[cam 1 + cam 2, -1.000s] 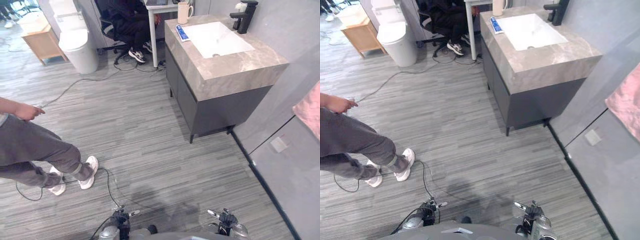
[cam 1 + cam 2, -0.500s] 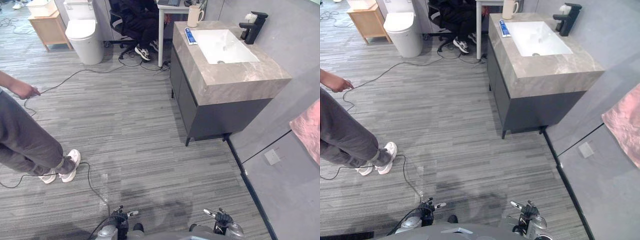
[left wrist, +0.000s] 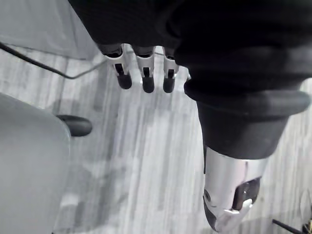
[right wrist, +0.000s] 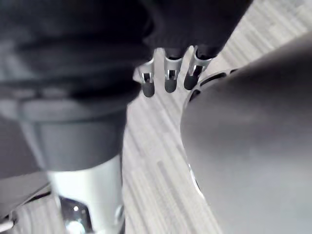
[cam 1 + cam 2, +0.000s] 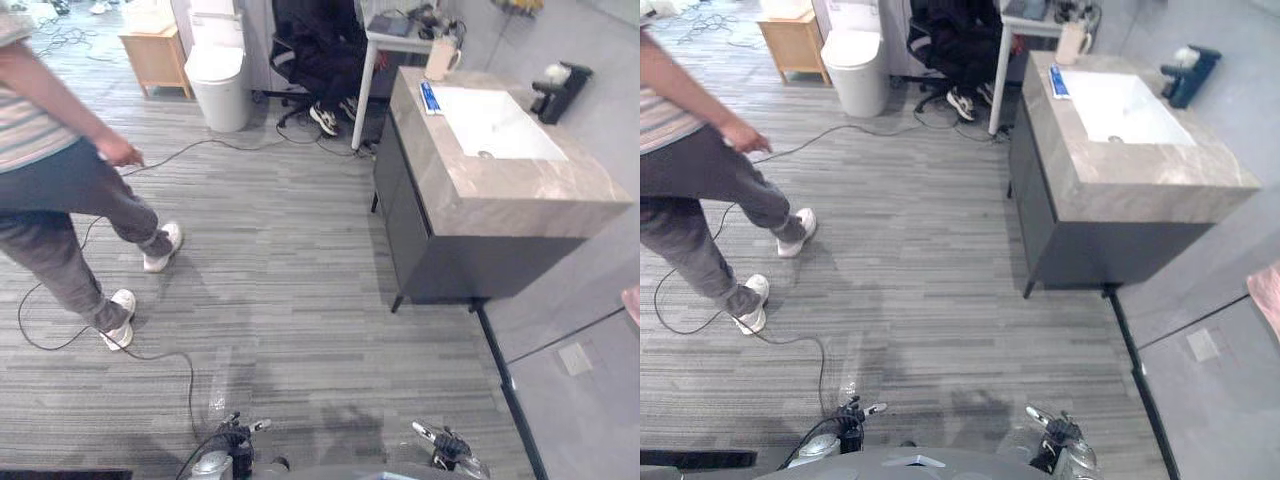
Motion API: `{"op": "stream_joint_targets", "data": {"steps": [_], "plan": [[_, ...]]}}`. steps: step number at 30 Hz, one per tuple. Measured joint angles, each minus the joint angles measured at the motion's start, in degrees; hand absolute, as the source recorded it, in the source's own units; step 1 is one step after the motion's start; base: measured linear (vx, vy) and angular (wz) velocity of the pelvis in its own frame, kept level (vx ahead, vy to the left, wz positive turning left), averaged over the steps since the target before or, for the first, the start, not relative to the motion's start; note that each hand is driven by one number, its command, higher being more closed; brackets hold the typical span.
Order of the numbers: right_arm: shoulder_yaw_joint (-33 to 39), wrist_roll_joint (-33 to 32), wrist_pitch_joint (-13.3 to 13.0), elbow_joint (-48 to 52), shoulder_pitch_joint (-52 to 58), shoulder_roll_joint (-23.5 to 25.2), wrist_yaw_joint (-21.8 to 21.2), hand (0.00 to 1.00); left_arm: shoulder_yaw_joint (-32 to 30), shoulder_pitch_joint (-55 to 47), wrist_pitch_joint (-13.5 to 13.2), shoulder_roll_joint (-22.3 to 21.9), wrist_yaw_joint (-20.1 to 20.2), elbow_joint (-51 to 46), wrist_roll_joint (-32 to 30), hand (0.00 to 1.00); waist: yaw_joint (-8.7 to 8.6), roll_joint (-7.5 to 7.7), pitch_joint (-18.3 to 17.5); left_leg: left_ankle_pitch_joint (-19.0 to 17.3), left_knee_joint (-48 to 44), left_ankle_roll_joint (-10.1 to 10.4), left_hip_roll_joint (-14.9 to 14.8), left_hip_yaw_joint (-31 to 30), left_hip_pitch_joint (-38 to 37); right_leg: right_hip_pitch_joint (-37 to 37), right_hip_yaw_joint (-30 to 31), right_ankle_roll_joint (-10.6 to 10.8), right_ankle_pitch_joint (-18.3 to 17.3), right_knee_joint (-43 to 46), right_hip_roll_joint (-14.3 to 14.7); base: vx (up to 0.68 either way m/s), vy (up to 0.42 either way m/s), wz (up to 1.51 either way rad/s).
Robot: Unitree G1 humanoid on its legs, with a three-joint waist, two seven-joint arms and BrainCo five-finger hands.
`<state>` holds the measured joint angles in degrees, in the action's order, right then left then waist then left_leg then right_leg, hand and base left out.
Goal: Organize washtable
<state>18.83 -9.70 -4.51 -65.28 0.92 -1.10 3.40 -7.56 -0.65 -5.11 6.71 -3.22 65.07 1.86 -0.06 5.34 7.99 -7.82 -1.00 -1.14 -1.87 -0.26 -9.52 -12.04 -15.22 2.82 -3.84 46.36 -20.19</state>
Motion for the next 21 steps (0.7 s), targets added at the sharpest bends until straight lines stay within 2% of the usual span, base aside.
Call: {"op": "stream_joint_targets", "data": {"steps": [1, 2, 3, 4, 6, 8, 9, 10, 11, 12, 13, 14, 15, 16, 17, 19, 20, 21], "plan": [[0.04, -0.38, -0.16, -0.07, 0.28, -0.07, -0.17, 0.0, 0.13, 0.18, 0.17, 0.24, 0.04, 0.16, -0.1, 0.0, -0.07, -0.02, 0.01, -1.13, -0.36, 0.25, -0.96, 0.05, -0.22, -2.39, -1.73, 0.15, -3.42, -1.37, 1.96, -0.2, 0.078, -0.06], [0.46, -0.51, -0.3, -0.02, 0.37, 0.0, -0.33, 0.0, 0.11, 0.24, 0.31, 0.23, 0.06, 0.22, -0.1, 0.0, -0.21, -0.02, 0.01, -1.47, -0.28, 0.19, -1.25, 0.07, -0.02, -3.55, -3.35, 0.15, -3.94, -4.21, 2.68, -0.28, 0.127, -0.01], [1.63, -0.47, -0.28, -0.11, 0.3, -0.12, -0.49, 0.0, 0.11, 0.4, 0.5, 0.17, 0.13, 0.24, -0.09, 0.0, -0.51, 0.01, 0.05, -1.79, 0.23, 0.2, -1.56, 0.01, 0.13, -5.03, -6.52, 0.59, -3.59, -12.63, 3.92, -0.29, 0.155, 0.03], [2.93, -0.46, -0.22, -0.5, 0.37, -0.27, -0.57, 0.0, 0.19, 0.47, 0.83, 0.07, 0.09, 0.26, -0.11, 0.0, -0.79, 0.02, 0.08, -2.36, 0.95, 0.44, -1.56, -0.19, -0.38, -5.22, -9.51, 1.5, -0.91, -23.98, 5.11, -0.25, 0.149, 0.03], [4.91, -0.37, 0.18, -1.69, 0.7, -0.57, -0.56, 0.0, 0.3, 0.5, 1.32, 0.13, 0.14, 0.24, -1.1, 0.0, -1.0, 0.14, 0.14, -3.83, 1.67, 1.29, -1.32, -0.41, -2.21, -4.56, -10.61, 3.64, 4.81, -38.58, 7.77, -0.08, 0.02, 0.13], [7.23, -0.29, 1.31, -2.94, 2.12, -0.75, -0.51, 0.0, 0.79, 0.57, 1.57, 0.05, 0.36, 0.06, -1.35, 0.0, -1.36, -0.41, 0.19, -8.25, -0.99, 1.35, -2.37, -2.08, -3.06, -4.71, -8.6, 3.05, 5.38, -37.51, 9.67, 0.21, -0.232, 0.57], [9.63, -0.56, 1.72, -2.72, 5.13, -0.74, -0.57, 0.0, 0.72, -1.06, 1.41, -0.26, 0.37, -0.4, -1.35, 0.0, -1.77, -2.51, -1.14, -11.38, -6.46, 3.39, -4.54, -3.31, -3.11, -3.96, -8.81, -2.31, 2.45, -33.5, 12.2, 0.48, -0.345, 1.08], [10.71, -0.28, 2.46, -2.9, 6.01, -0.83, -0.13, 0.0, 0.5, -1.3, 1.2, -0.39, 0.39, -0.93, -1.13, 0.0, -2.66, -2.75, -1.07, -12.91, -22.06, 4.39, -5.79, -2.26, 2.92, -2.3, -8.82, -3.0, 4.41, -31.35, 12.96, 0.52, -0.346, 1.03], [10.74, -0.33, 2.64, -2.82, 6.09, -0.85, -0.06, 0.0, 0.0, -1.67, 1.28, -0.72, 0.44, -2.07, -0.59, 0.0, -2.77, -3.52, -1.2, -11.53, -30.85, 6.2, -7.12, -1.76, 6.38, -0.81, -9.4, -3.82, 3.57, -31.54, 13.83, 0.43, -0.312, 0.62], [9.92, -0.38, 2.44, -2.04, 6.2, -1.66, -0.05, 0.0, -1.04, -2.01, 1.21, -1.49, 0.47, -4.18, -0.24, 0.0, -2.02, -4.97, -0.93, -4.29, -45.31, 9.39, -9.88, -1.67, 12.61, 2.81, -10.11, -4.74, 2.57, -33.01, 16.05, 0.34, -0.284, -0.11], [8.3, -0.42, 2.27, -1.74, 5.11, -2.83, 0.06, 0.0, -1.46, -2.2, 0.86, -2.58, 0.8, -4.76, 0.52, 0.0, -0.19, -6.58, -0.08, 0.48, -56.79, 10.66, -11.83, -1.68, 17.33, 6.39, -9.17, -5.9, 0.45, -34.29, 18.14, 0.3, -0.248, -0.24], [7.73, -0.41, 1.89, -1.46, 3.42, -3.54, 0.18, 0.0, -1.48, -1.47, 0.75, -2.95, 1.49, -4.62, 1.21, 0.0, -0.15, -6.79, 1.19, -1.74, -64.0, 8.98, -12.12, -1.17, 21.89, 10.67, -8.99, -5.77, -0.59, -36.08, 18.8, 0.17, -0.131, -0.22], [7.71, -0.43, 1.93, -1.45, 2.95, -3.4, 0.4, 0.0, -1.7, -1.27, 0.55, -2.84, 1.63, -4.88, 1.49, 0.0, -0.09, -6.45, 1.4, -3.21, -64.87, 8.44, -12.11, 0.22, 23.84, 12.93, -8.93, -5.65, -0.89, -37.33, 18.8, 0.07, -0.043, 0.04], [7.52, -0.42, 1.93, -1.45, 2.52, -3.14, 0.44, 0.0, -1.74, -1.24, 0.21, -2.53, 1.65, -5.32, 1.58, 0.0, 0.11, -5.96, 1.51, -4.47, -64.15, 8.0, -12.11, 1.78, 25.48, 15.12, -8.77, -5.63, -0.95, -38.98, 18.71, -0.06, -0.001, -0.12], [6.55, -0.43, 1.69, -1.45, 0.44, -2.47, 0.66, 0.0, -2.24, -1.24, -0.54, -2.17, 1.59, -6.92, 2.06, 0.0, 1.14, -4.79, 2.01, -6.93, -56.67, 6.61, -12.08, 6.54, 28.63, 19.72, -7.42, -5.55, -0.91, -42.11, 17.92, -0.12, -0.001, -0.32], [5.62, -0.44, 1.32, 0.04, -1.79, -1.77, 0.69, 0.0, -3.61, -1.21, -1.1, -2.38, 1.6, -7.83, 2.31, 0.0, 2.42, -4.59, 2.16, -6.78, -42.32, 6.06, -11.45, 9.48, 30.74, 22.47, -6.82, -5.2, -1.13, -43.82, 16.81, -0.05, -0.03, -0.54], [4.94, -0.43, 0.72, 2.41, -3.18, -0.93, 0.71, 0.0, -5.07, -1.44, -1.39, -2.7, 1.44, -7.92, 2.19, 0.0, 3.34, -4.52, 2.06, -2.3, -22.24, 6.11, -9.76, 9.47, 30.84, 24.96, -6.14, -2.1, -3.14, -45.4, 15.4, -0.05, -0.028, -0.59], [4.41, -0.41, 0.22, 2.98, -3.77, -0.87, 0.71, 0.0, -5.8, -1.72, -1.39, -2.9, 1.38, -7.87, 2.18, 0.0, 3.62, -4.96, 1.83, -0.54, -15.83, 6.72, -9.56, 8.63, 31.09, 26.01, -5.84, -0.57, -4.46, -46.11, 15.28, -0.08, 0.041, -0.62]]}}
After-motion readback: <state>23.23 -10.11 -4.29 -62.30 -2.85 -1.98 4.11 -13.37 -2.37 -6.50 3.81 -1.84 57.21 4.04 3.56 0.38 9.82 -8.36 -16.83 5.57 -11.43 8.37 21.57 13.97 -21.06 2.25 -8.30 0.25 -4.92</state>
